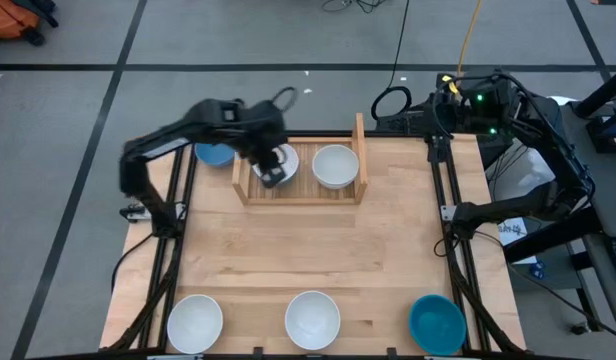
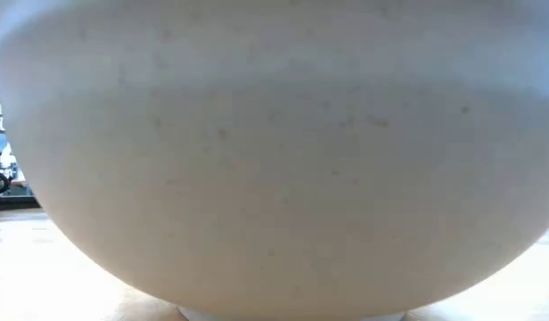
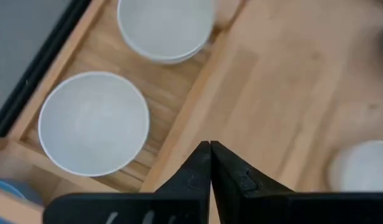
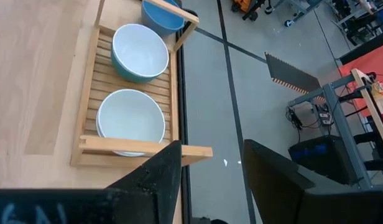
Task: Place and stack bowls onto a shelf
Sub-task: Stack the white bowl on top of the white bowl on the shelf
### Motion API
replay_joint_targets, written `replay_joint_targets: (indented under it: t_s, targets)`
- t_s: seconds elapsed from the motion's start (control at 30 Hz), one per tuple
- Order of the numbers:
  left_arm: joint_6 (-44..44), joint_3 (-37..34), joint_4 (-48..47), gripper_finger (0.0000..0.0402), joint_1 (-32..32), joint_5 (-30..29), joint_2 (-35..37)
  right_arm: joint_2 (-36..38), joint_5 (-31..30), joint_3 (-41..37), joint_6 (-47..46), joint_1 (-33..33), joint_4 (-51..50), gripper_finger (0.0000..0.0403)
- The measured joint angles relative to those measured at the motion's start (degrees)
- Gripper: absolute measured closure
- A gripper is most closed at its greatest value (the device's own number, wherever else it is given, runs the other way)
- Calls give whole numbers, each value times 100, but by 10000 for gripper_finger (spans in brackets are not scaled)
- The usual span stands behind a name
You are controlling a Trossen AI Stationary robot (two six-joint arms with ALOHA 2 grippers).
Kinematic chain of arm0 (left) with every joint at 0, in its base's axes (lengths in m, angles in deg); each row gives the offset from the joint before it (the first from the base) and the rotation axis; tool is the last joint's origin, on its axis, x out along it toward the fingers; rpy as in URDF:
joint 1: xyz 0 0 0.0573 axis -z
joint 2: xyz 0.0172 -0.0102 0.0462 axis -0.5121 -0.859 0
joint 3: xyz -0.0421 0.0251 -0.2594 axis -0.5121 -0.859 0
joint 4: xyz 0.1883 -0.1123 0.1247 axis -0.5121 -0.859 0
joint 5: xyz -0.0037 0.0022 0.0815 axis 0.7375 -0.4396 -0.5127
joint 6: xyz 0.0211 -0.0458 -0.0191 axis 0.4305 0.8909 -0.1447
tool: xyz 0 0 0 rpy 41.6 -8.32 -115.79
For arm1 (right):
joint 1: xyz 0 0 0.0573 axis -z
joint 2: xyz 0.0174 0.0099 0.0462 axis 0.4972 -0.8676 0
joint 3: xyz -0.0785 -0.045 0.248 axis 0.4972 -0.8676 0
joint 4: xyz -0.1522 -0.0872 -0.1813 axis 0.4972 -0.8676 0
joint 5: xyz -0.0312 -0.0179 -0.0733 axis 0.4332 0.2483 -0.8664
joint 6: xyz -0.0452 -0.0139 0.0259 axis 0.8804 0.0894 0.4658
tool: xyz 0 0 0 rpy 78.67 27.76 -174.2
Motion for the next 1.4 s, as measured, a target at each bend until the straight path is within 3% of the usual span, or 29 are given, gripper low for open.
replay_joint_targets:
  t_s: [0.43, 0.6, 0.8, 1.2, 1.4]
  targets:
    - [-16, 7, 44, 383, 901, 7, 1263, 67, 22, 0, -106, -333, -866, 255]
    - [-55, 4, -140, 383, 1172, 2, 1344, 62, 76, 0, -898, -739, -985, 262]
    - [-136, 1, -794, 383, 1398, -8, 1356, -76, 897, -5, -2147, -1531, -1075, 264]
    - [-360, -4, -815, 382, 2046, -7, 1697, -797, 914, -1485, -3733, -3097, 529, 264]
    - [-337, -2, -816, 382, 2426, -4, 2003, -1410, 905, -1758, -4271, -3753, 1260, 264]
